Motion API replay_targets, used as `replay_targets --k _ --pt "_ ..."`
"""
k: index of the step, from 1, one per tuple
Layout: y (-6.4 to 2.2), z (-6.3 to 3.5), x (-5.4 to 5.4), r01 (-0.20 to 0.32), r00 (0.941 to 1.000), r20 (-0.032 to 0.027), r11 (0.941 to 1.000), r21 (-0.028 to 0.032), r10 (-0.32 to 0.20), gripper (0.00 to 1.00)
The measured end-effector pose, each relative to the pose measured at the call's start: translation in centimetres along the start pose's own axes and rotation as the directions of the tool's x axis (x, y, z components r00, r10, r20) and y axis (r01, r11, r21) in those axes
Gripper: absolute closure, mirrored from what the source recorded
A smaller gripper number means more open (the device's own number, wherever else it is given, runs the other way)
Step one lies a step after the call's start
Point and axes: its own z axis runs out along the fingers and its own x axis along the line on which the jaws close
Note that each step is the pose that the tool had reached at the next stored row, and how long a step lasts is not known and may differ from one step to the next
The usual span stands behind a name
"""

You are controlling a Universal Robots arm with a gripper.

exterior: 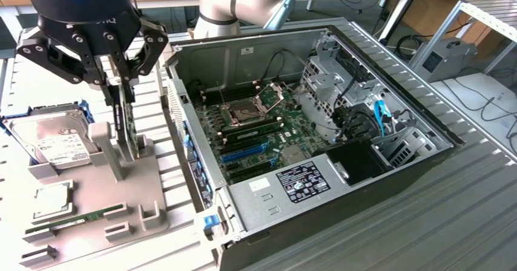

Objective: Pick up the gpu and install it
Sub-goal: 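Pick up the gpu and move the gpu toward the slot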

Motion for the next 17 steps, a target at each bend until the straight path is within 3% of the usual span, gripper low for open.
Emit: replay_targets --k 17 --pt "0.03 -0.72 -0.02 0.000 1.0000 -0.0001 1.0000 0.0000 0.000 0.73"
